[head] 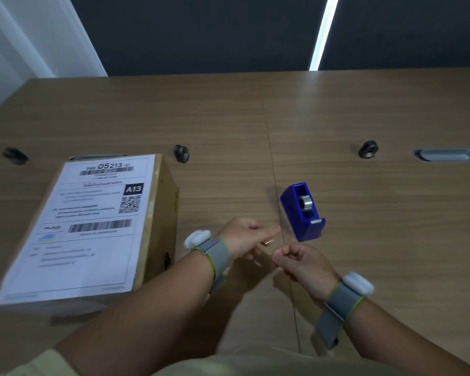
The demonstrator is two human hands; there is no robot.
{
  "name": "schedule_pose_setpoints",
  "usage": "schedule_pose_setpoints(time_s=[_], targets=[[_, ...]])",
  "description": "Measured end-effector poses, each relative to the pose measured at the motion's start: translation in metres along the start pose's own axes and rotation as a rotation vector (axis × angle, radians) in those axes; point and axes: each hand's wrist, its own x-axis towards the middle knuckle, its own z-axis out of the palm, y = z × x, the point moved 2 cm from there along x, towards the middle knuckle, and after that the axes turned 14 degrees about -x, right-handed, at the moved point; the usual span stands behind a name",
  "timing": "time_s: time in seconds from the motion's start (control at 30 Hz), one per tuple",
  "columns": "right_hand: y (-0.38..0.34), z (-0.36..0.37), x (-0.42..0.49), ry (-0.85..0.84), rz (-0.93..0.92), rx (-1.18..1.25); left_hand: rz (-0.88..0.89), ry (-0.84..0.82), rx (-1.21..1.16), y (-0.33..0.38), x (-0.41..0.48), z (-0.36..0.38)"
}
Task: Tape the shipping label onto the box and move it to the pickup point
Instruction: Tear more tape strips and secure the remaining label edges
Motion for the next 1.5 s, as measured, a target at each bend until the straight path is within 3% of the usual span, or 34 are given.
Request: schedule_pose_setpoints(time_s=[0.17, 0.43, 0.7, 0.97, 1.27, 1.5], targets=[[-0.028, 0.039, -0.005, -0.014, -0.016, -0.048, 0.188, 0.040, 0.118, 0.005, -0.024, -0.051], [-0.073, 0.106, -0.006, -0.003, -0.057, -0.062, 0.346, 0.127, 0.227, 0.016, -0.053, -0.130], [-0.124, 0.167, 0.010, 0.039, -0.152, -0.119, 0.264, 0.031, 0.370, 0.021, -0.074, -0.202], [-0.160, 0.193, 0.036, 0.048, -0.137, -0.171, 0.376, 0.189, 0.427, 0.034, -0.068, -0.246], [-0.237, 0.174, 0.136, -0.082, -0.138, -0.502, 0.452, 0.442, 0.197, 0.069, -0.018, -0.280], [-0.287, 0.178, 0.196, -0.156, -0.096, -0.740, 0.358, 0.630, -0.118, 0.067, 0.020, -0.303]])
